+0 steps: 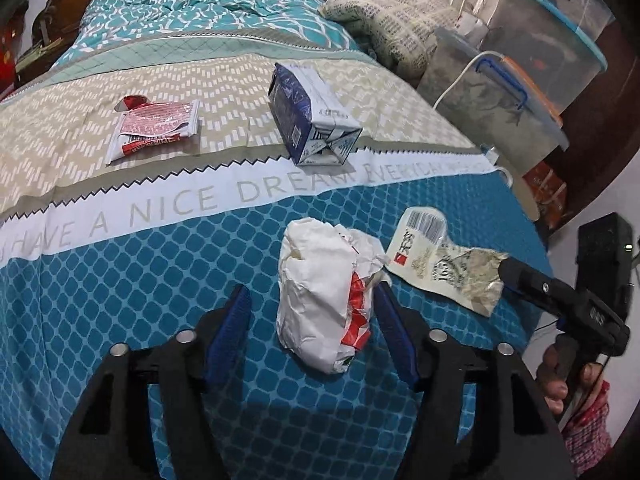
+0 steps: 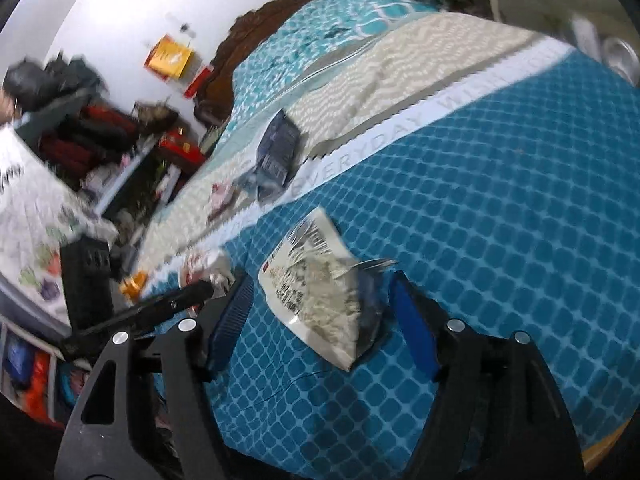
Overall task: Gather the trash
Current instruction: 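Grasp the white tissue with the left gripper while the right grasps a printed paper, then carry tissue and paper to the beige bin and open both grippers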
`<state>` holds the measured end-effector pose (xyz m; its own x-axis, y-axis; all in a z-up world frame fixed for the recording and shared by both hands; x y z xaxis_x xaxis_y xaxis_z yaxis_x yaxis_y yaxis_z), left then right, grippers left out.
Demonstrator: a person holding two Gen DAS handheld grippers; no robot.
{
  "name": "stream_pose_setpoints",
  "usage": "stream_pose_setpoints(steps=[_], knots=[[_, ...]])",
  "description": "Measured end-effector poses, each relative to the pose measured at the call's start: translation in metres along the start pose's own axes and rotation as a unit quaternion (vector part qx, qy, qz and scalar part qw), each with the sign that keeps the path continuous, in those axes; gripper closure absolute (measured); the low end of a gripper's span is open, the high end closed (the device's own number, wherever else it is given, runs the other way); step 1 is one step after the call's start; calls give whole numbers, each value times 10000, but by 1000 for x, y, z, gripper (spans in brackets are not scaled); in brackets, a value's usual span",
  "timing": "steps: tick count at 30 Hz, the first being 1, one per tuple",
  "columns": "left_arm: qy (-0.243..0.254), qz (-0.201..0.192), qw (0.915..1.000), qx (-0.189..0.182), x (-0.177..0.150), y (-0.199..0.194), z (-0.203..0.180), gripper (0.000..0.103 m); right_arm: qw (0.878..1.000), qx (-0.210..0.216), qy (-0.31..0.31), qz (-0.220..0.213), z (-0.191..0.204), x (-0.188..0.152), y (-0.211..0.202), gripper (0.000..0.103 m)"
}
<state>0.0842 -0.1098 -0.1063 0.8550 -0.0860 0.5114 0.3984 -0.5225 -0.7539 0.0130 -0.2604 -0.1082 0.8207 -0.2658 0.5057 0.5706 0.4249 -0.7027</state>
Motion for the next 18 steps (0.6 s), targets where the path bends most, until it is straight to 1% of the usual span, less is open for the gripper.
stream_pose_setpoints(steps=[1, 2, 3, 5, 6, 10, 14, 16, 17, 18], knots=[[47, 27, 10000, 4, 0, 3, -1, 55, 9999, -20, -102, -6, 5, 0, 1, 41], [110, 36, 9999, -33, 1, 4, -5, 66, 9997, 11, -243, 87, 10, -5, 6, 52], [135, 84, 9998, -79, 1, 6, -8, 67, 9993, 46, -302, 214, 13, -8, 11, 79], [231, 88, 9997, -3, 2, 11, -13, 69, 9993, 93, -283, 207, 12, -12, 13, 80], [257, 105, 9996, -43, 4, 13, -16, 70, 9994, 96, -289, 179, 12, -13, 11, 81], [327, 315, 9977, -505, 14, 29, -44, 71, 9996, -53, -219, -140, -1, -6, -3, 83], [556, 473, 9926, -969, 33, 55, -88, 71, 9969, -293, 293, -664, -45, 16, -33, 83], [725, 522, 9885, -1223, 48, 71, -118, 71, 9921, -469, 578, -1010, -73, 28, -55, 83], [821, 549, 9858, -1357, 56, 81, -136, 71, 9873, -601, 768, -1251, -93, 36, -71, 83], [875, 565, 9843, -1427, 61, 88, -147, 71, 9841, -677, 875, -1389, -105, 42, -81, 83]])
Point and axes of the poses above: each gripper's, at about its wrist camera, not at the fingertips, and y roughly the way its jaws point, z to its left, x to its top, the point moved 10 cm from there along y, roughly the way its jaws point, and after that the axes turned 11 degrees about -x, right-handed, at the moved point
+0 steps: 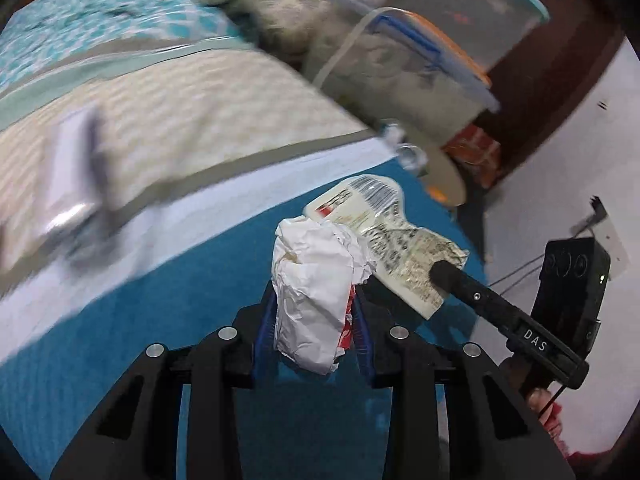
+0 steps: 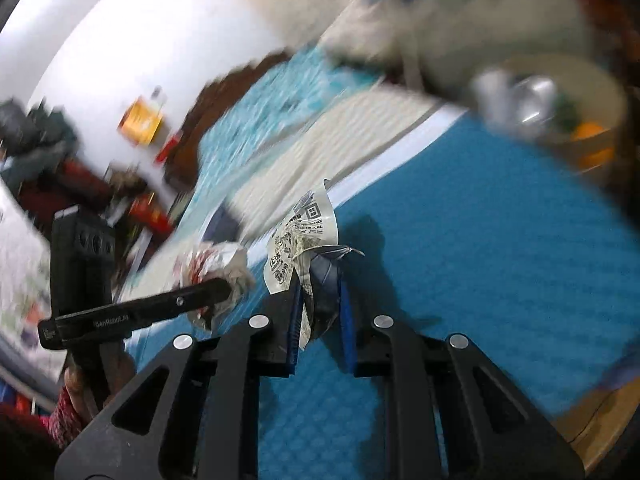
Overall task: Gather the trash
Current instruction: 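Carry tissue and paper to the beige bin and open both grippers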
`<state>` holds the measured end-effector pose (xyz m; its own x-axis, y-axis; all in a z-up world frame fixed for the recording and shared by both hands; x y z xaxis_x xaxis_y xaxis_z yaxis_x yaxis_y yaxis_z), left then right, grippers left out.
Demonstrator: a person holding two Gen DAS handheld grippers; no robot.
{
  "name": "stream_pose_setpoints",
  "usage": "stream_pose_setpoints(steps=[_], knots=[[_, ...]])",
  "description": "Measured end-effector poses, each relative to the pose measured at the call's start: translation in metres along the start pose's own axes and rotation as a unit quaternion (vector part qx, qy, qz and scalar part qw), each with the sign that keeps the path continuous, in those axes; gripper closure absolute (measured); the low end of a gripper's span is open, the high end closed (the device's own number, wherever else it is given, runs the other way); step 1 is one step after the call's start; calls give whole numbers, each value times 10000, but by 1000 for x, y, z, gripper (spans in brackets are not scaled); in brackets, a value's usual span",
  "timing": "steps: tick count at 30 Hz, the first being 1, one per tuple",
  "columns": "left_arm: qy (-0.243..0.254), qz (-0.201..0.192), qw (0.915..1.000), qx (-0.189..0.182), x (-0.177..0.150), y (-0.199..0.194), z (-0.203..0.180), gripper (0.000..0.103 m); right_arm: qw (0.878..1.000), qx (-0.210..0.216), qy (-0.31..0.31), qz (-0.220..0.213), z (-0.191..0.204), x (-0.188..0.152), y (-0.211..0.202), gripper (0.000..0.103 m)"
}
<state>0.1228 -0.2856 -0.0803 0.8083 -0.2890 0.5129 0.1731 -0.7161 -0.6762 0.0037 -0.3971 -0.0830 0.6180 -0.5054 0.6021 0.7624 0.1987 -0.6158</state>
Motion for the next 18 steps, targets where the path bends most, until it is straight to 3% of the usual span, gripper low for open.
stream_pose_setpoints(steps=[4, 9, 14, 18], knots=[[145, 111, 9987, -467, 42, 53, -44, 71, 9958, -456, 486, -625, -57, 44, -25, 83], [338, 303, 9961, -761, 91, 121, -95, 71, 9787, -1298, 1043, -1198, -131, 99, -39, 83], [424, 468, 9946, -825, 124, 185, -124, 71, 9687, -1680, 1461, -1098, -184, 136, -15, 83], [413, 631, 9951, -640, 141, 233, -128, 69, 9659, -1760, 1697, -850, -211, 151, 11, 82]])
Point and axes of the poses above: each gripper's, at about its wrist camera, not at the fingertips, and y roughly the way its jaws point, z to its left, x to its top, the point moved 10 cm from there along y, roughly the way its jaws point, and after that the axes turned 11 degrees about -x, right-handed, at the moved point
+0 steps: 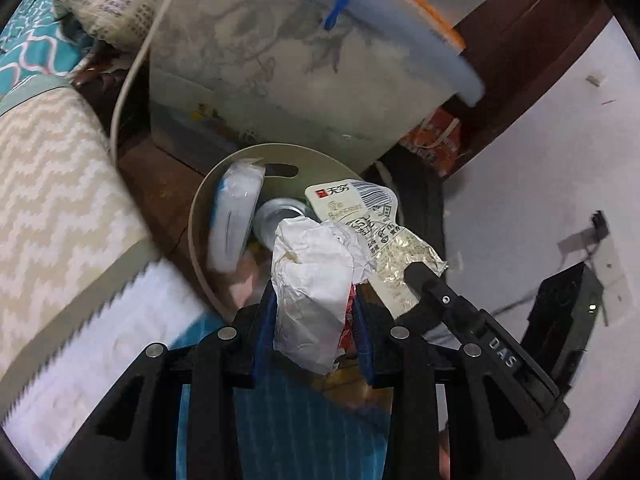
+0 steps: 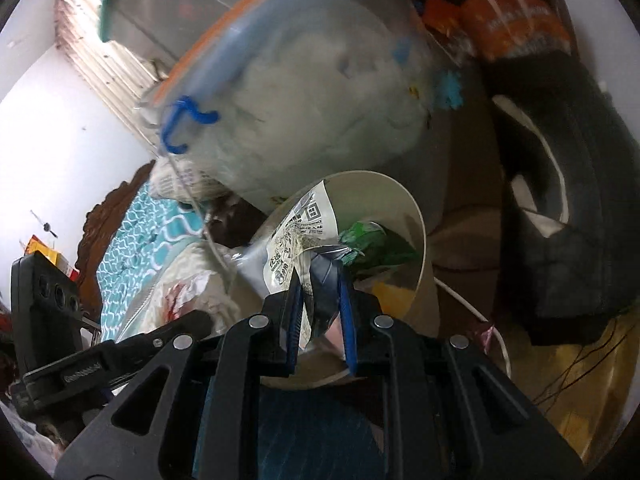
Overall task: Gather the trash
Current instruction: 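Carry tissue and paper to the beige bin and open both grippers, then grasp the red-white snack packet with the left gripper while the right reaches the milk carton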
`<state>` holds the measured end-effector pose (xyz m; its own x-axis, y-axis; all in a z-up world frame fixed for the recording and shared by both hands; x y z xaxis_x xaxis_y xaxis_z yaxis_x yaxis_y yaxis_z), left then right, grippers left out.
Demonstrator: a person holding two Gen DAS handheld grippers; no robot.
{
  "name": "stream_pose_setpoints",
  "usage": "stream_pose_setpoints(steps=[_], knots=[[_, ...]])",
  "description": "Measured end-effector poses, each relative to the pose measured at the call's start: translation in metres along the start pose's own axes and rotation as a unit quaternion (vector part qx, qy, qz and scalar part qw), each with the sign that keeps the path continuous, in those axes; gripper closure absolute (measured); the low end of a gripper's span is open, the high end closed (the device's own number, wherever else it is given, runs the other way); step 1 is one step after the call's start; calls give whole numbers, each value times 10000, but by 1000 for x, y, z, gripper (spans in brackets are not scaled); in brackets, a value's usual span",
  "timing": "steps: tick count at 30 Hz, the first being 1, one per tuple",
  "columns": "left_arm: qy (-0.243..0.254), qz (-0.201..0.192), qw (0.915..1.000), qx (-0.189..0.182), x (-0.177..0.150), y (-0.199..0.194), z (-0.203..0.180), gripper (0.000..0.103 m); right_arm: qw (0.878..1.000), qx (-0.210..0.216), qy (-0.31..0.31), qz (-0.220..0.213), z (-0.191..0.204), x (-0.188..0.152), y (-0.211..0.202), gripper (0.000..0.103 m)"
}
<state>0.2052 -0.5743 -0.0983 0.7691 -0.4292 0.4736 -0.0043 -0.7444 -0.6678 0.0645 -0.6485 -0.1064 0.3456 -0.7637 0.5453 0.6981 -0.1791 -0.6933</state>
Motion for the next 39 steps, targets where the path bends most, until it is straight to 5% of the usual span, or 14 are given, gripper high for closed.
stream_pose_setpoints(steps=[5, 6, 8, 15, 20, 24, 30, 34, 36, 39], knots=[[-306, 154, 9991, 244, 9, 30, 18, 48, 9990, -42, 37, 448, 1, -3, 29, 71], [-340, 182, 9990, 247, 9, 32, 19, 45, 9988, -26, 33, 486, 2, -4, 31, 48], [-435, 134, 9987, 250, 9, 26, 26, 36, 9996, -75, 56, 285, 2, -2, 23, 34], [-383, -553, 9976, 180, 10, -41, 25, 36, 9979, -193, 113, -609, 4, 6, -22, 34], [-197, -1128, 9922, 499, -22, -116, 31, 36, 9984, 39, -65, -562, 28, -21, -42, 34], [-351, -1482, 9823, 1092, -73, -191, 60, 36, 9984, 406, -282, -287, 62, -54, -48, 34], [-1141, -2242, 9497, 1866, -166, -317, 126, 36, 9859, 1133, -1215, 212, 160, -124, -62, 35], [-2293, -2866, 8943, 2559, -233, -411, 198, 36, 9542, 1974, -2120, 749, 250, -193, -80, 44], [-2934, -3057, 8639, 2722, -267, -449, 238, 37, 9265, 2390, -2680, 1128, 299, -238, -91, 50], [-3545, -3259, 8370, 2600, -303, -489, 274, 37, 9004, 2413, -3340, 1398, 347, -294, -95, 54]])
Point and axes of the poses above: each gripper's, at about its wrist camera, not at the fingertips, and y roughly the way its jaws point, z to its left, x to its top, the point moved 10 cm from there along y, roughly the way its jaws point, and after that the axes turned 11 degrees about -x, right-handed, at the moved point
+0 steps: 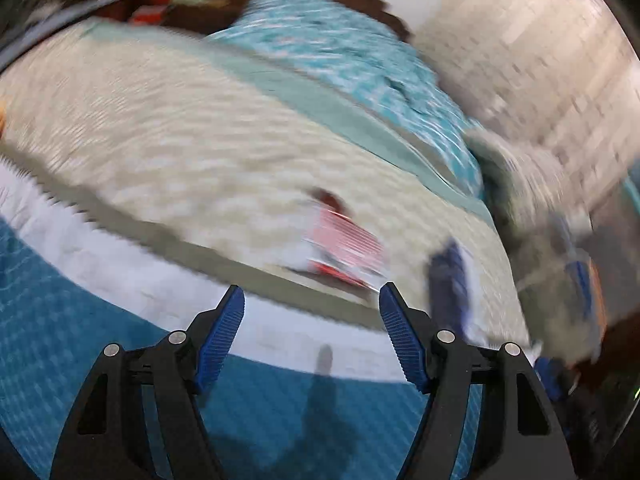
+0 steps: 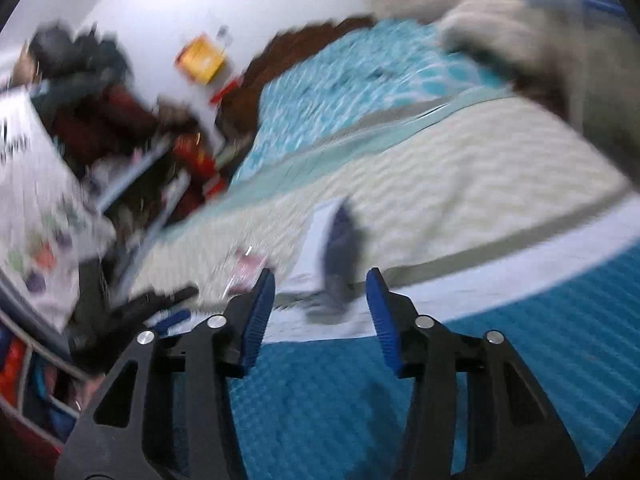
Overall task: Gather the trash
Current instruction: 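Grasp the red-white snack packet with the left gripper while the right reaches the milk carton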
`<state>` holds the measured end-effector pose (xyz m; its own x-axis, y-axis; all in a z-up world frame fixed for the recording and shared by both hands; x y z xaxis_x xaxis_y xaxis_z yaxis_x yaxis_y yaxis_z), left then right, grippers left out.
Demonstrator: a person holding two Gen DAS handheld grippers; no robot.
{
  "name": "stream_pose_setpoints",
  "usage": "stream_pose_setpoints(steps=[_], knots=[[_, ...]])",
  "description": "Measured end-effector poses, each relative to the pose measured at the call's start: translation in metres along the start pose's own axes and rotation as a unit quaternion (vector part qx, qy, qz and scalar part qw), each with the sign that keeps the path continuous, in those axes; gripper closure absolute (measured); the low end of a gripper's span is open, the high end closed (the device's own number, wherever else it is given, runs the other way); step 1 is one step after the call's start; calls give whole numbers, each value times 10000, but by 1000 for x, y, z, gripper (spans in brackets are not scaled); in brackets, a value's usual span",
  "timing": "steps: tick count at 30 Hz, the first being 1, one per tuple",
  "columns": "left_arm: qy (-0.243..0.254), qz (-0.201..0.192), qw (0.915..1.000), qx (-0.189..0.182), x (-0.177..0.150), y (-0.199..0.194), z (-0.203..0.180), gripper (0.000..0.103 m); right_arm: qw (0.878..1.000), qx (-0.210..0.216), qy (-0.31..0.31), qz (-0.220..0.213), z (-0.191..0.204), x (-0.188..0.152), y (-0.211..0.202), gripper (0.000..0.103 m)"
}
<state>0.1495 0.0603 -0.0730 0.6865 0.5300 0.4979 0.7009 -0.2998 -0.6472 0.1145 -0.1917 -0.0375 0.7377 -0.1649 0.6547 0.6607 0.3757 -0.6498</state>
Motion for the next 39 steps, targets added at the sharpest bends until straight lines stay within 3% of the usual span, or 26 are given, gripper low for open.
stream_pose_setpoints(steps=[4, 7, 9, 10, 14, 19, 25, 28, 36, 38, 39], knots=[[-208, -74, 9998, -4, 21, -12, 34, 37, 9969, 39, -718, 321, 64, -11, 36, 52], [-315, -37, 9993, -179, 30, -12, 43, 37, 9908, 165, -1057, 829, 103, -23, 78, 52], [-367, 48, 9989, -290, 27, -9, 46, 37, 9887, 87, -1004, 1112, 113, -27, 104, 52], [-406, 130, 9984, -368, 25, -6, 45, 37, 9873, -30, -969, 1256, 114, -28, 119, 57], [-427, 327, 9969, -574, 16, 2, 43, 37, 9860, -405, -1085, 1199, 119, -21, 147, 60], [-494, 318, 9955, -747, 17, 7, 43, 37, 9801, -532, -1286, 1415, 128, -31, 168, 73], [-404, 291, 9956, -796, 20, 12, 40, 37, 9604, 952, -1573, 2092, 181, -84, 133, 72], [-229, 322, 9963, -764, 20, 16, 36, 37, 9629, 1208, -1483, 1902, 179, -89, 110, 72], [430, 426, 9963, -605, 7, 20, 22, 37, 9903, 699, -634, 1017, 111, -46, 73, 71], [480, 420, 9962, -590, 4, 18, 23, 37, 9950, 550, -378, 746, 92, -30, 64, 62], [537, 399, 9962, -551, 0, 17, 22, 39, 9966, 442, -278, 630, 86, -24, 63, 43]])
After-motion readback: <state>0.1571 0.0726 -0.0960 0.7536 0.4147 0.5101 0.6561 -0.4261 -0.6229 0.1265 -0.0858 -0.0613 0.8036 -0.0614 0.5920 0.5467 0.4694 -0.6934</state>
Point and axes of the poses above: each gripper's, at about its wrist camera, not at the fingertips, and y roughly the way its jaws point, z to its left, x to its top, the point moved 10 cm from there along y, roughly the way its jaws point, and after that the axes turned 11 degrees about -x, right-handed, at the moved point
